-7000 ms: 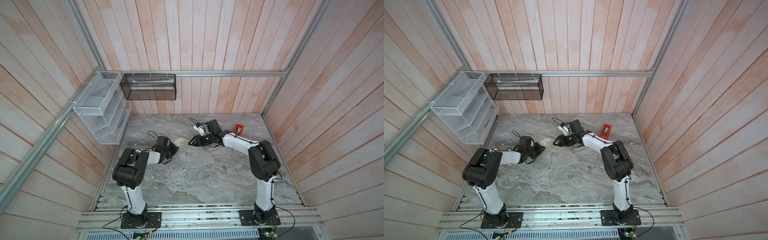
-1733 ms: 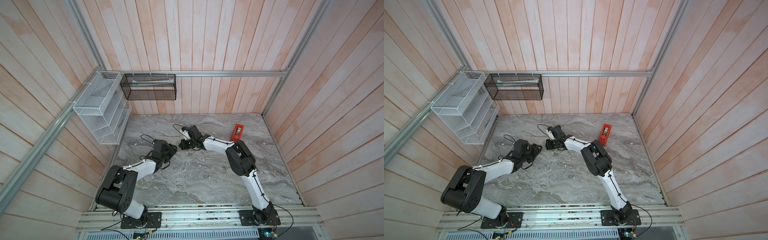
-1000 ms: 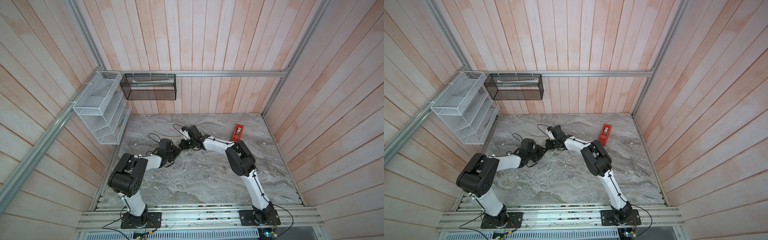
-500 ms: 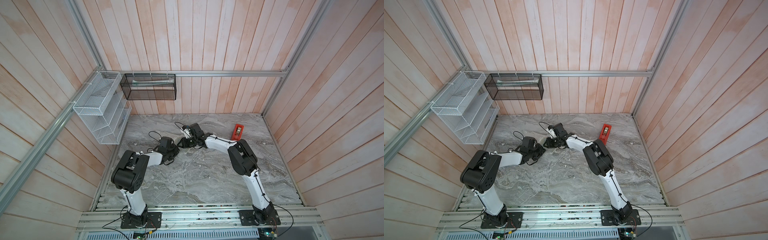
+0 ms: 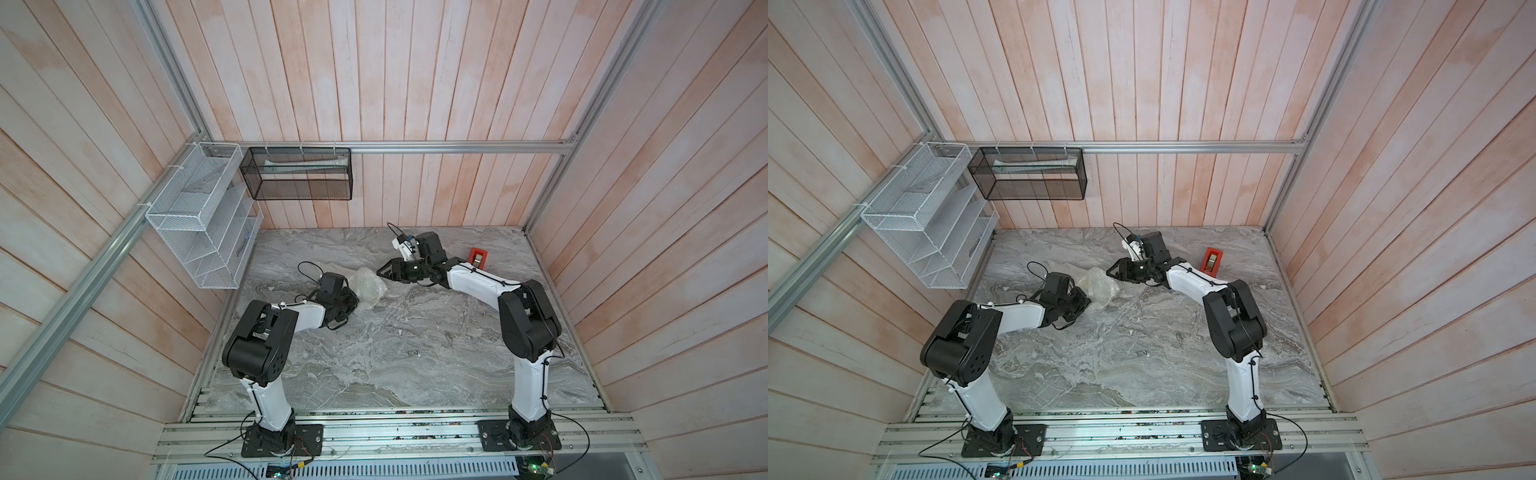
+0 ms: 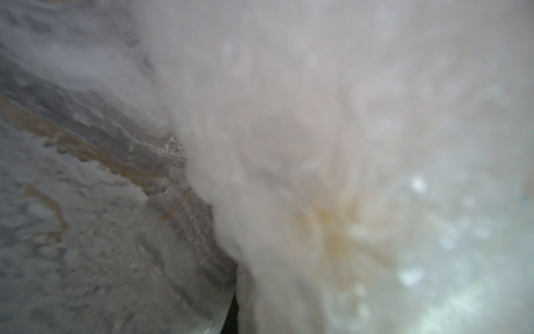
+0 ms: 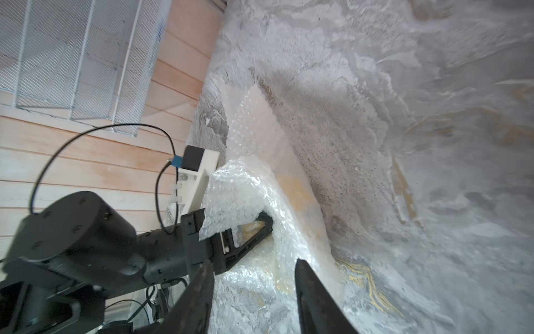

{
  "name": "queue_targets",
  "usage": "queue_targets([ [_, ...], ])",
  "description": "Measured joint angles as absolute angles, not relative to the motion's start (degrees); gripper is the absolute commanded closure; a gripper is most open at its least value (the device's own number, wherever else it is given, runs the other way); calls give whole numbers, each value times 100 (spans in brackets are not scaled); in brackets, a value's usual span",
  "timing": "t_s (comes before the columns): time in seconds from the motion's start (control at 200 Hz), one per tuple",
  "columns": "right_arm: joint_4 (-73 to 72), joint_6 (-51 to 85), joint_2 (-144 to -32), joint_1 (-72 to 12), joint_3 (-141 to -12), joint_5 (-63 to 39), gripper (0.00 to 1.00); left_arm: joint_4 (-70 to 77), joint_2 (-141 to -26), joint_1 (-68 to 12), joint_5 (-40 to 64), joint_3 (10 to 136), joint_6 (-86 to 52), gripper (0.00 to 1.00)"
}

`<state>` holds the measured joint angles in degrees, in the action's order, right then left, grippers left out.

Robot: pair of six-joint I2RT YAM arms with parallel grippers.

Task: Wrap bowls in bubble wrap
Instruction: Wrap the bowl in bubble wrap.

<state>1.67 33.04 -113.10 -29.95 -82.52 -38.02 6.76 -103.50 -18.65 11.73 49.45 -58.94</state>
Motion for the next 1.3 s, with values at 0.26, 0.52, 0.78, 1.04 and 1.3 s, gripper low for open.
queue_targets([
  [0.26, 58, 2987, -11076, -2989, -7671, -3717, 32, 569, -10337, -1865, 1173, 4982, -5894, 94],
  [0.52, -5, 2801, -11583, -3076, -7623, -3570, 27, 486, -10302, -1865, 1175, 4982, -5894, 95],
  [0.78, -47, 2764, -12105, -3190, -7953, -3583, 27, 390, -10263, -1865, 1177, 4982, -5894, 96],
  [1.04, -285, 2912, -12503, -3238, -8471, -3704, 29, 381, -10256, -1870, 1190, 4982, -5894, 97],
  [1.3, -266, 2961, -12975, -3422, -8956, -3717, 43, 379, -10254, -1870, 1194, 4982, -5894, 97],
])
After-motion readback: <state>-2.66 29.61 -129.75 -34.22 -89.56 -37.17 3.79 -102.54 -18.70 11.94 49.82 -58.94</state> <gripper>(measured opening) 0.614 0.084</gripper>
